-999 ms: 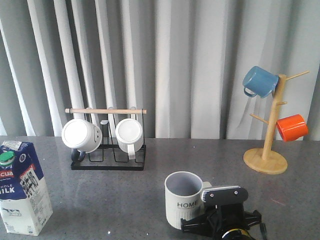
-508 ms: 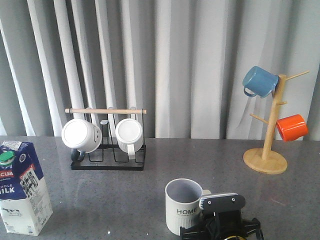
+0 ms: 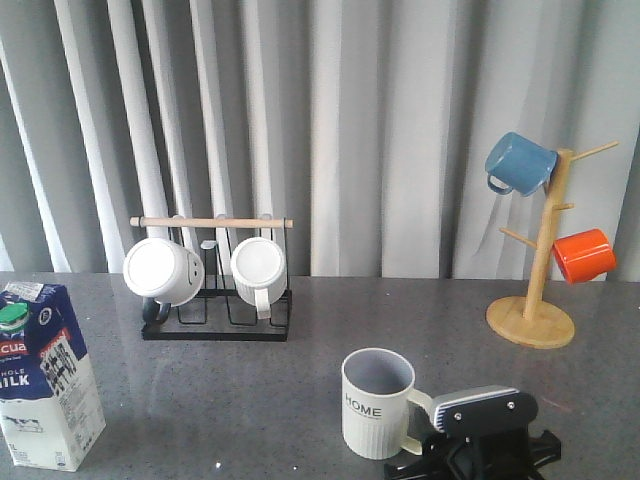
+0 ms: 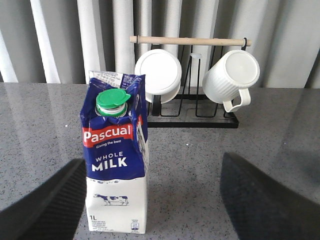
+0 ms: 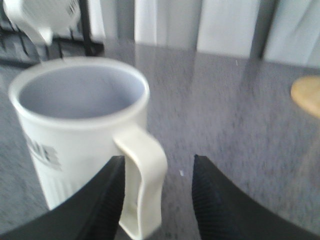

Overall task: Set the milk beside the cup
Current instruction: 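Release the mug handle and withdraw the right gripper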

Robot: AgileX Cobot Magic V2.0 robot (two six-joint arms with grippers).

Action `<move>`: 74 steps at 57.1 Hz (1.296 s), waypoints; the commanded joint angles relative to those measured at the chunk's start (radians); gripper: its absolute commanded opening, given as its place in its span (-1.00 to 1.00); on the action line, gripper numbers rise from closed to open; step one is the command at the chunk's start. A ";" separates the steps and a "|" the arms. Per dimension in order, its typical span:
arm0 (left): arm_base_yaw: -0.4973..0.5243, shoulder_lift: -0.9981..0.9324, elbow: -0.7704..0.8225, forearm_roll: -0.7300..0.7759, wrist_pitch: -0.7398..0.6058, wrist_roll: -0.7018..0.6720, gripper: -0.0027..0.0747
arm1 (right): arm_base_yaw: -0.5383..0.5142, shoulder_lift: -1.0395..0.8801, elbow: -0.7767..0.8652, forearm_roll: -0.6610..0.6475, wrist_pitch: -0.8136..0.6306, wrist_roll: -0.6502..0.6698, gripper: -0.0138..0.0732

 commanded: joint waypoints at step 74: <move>-0.005 -0.003 -0.035 -0.011 -0.077 0.000 0.42 | -0.364 -0.819 -0.015 -0.404 0.472 0.234 -0.70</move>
